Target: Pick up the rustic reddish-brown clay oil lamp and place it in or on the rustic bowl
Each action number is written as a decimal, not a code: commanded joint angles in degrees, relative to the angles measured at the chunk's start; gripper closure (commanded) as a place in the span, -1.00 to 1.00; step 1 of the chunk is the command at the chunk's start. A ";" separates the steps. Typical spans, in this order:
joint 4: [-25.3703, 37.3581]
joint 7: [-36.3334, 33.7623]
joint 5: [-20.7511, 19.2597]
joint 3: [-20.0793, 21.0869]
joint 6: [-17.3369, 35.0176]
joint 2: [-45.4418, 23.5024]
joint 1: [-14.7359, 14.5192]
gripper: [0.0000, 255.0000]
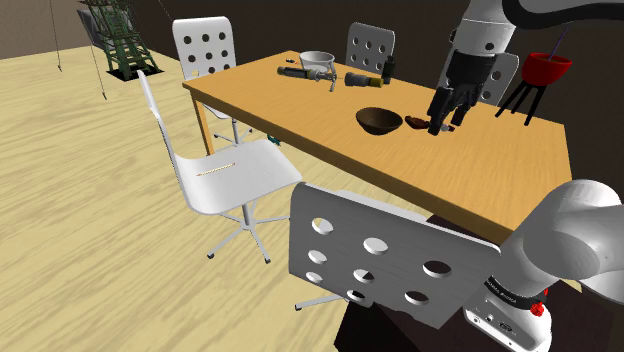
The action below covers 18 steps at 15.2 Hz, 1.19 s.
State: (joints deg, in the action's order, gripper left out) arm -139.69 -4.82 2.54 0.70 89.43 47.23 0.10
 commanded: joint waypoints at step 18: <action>5.41 21.13 -8.74 -17.56 19.74 -23.87 4.91 -1.00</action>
State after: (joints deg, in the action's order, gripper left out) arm -134.90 14.75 -5.95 -15.72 108.08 24.95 4.73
